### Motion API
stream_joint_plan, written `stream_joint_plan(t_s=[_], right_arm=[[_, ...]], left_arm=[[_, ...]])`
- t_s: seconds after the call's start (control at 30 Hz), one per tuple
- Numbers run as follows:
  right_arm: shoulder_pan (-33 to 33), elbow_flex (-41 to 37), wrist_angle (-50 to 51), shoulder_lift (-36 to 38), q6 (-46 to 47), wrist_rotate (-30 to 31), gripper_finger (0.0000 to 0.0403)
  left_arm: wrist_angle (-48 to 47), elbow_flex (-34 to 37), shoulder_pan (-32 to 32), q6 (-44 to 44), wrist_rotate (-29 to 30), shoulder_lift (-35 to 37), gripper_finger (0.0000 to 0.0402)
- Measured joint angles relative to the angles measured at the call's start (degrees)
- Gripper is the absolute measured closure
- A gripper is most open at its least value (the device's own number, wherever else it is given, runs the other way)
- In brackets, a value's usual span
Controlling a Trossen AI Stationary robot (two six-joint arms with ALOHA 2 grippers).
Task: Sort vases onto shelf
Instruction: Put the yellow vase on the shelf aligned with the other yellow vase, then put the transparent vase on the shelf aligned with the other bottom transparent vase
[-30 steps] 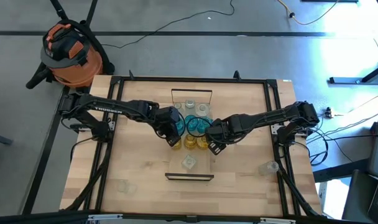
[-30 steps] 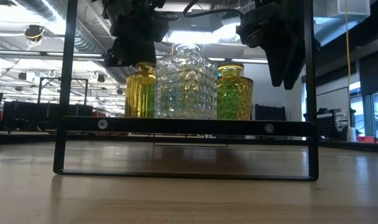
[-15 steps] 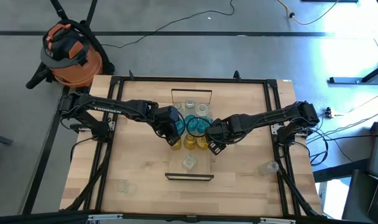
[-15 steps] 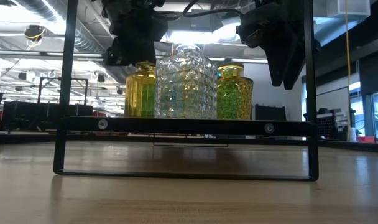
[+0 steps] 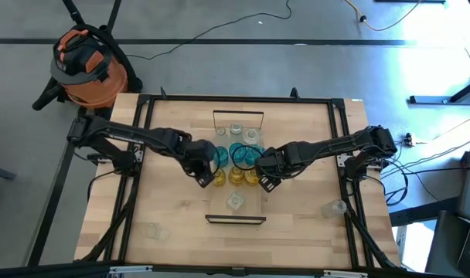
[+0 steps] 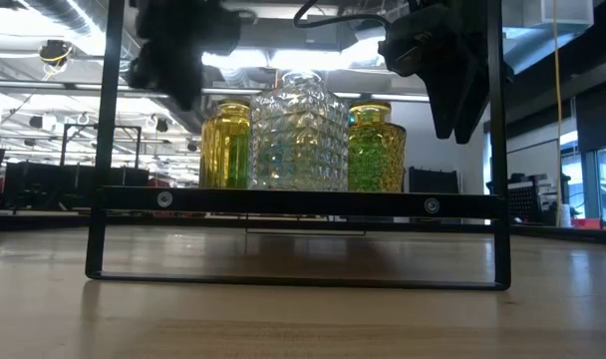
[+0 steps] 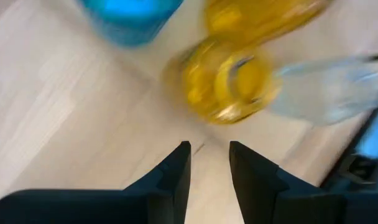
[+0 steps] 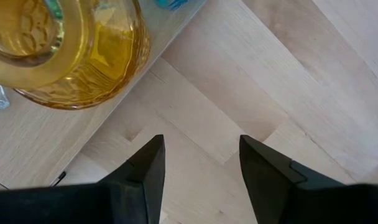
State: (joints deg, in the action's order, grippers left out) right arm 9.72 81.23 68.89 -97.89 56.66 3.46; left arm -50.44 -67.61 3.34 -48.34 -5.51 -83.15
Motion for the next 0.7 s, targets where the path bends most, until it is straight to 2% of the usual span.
stream_joint_plan(t_s=[0.1,0.4,0.7], right_arm=[[0.00,0.00,-0.04,0.00,-0.16,0.00,0.0233],[0.00,-0.02,-0.03,0.00,-1.20,-0.03,0.0233],[0.03,-0.02,0.78,0.00,-0.90,-1.79,0.0233]], left_arm=[[-1.75,0.04,0.52,-0.17,0.45,-1.62,0.0299],[4.15,0.04,0.44,0.44,0.48,-4.99,0.0299],[-0.19,0.04,0.94,0.48,1.38,-4.22,0.0299]])
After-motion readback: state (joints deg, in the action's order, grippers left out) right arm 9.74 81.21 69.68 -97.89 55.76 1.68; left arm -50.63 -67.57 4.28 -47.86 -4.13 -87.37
